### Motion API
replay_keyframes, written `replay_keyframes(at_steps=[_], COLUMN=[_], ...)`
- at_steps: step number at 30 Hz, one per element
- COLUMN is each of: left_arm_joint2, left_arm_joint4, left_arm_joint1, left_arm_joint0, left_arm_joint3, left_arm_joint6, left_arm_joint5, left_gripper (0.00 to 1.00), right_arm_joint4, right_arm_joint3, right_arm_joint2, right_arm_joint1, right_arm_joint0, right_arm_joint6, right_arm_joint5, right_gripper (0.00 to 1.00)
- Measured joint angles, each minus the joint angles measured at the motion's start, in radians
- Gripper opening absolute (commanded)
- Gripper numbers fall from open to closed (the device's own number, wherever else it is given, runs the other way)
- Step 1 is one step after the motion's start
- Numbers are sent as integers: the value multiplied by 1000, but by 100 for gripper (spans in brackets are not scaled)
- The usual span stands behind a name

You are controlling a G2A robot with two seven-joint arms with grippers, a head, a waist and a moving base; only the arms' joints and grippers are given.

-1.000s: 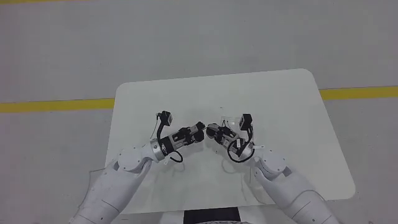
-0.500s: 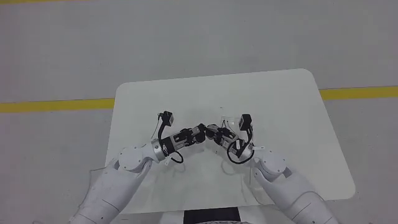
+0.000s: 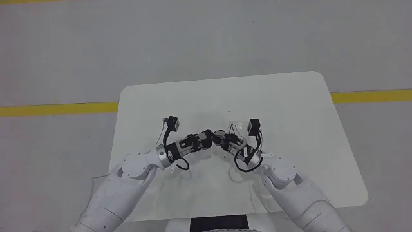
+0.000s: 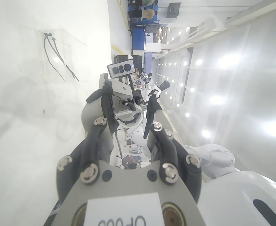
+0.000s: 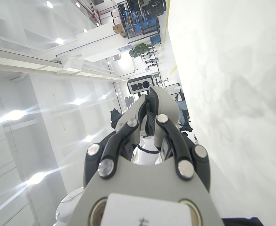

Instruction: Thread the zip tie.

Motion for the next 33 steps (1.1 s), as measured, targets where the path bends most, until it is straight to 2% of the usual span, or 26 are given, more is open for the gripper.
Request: replay_keyframes(at_steps=[13,26,31,32,33], left_arm_joint2=[-1,5,10,11,11], left_arm_joint4=[-2,-4,-7,-8,-9], left_arm_joint1=[7,11,12,12,12], left_arm_joint0=[4,3,0,-1,-1], left_arm_joint3=[-1,-2,3,3,4], left_arm_joint6=[3,8,6,6,6], left_arm_joint5=[4,10,11,11,11], left_gripper=[27,27,22,20,13], right_arm_joint4=[-27,-50,-43,-44,-45], right_arm_joint3=[-3,-6,-4,-4,-5], right_arm_joint2=[6,13,15,15,16], right_arm_joint1=[-2,-1,-2,-2,-2], right_arm_joint0=[-6,-13,-15,-16,-16], right_arm_joint6=[12,39,49,50,51], right_arm_joint5=[-14,-32,-41,-42,-42], right_gripper=[0,0,0,0,0])
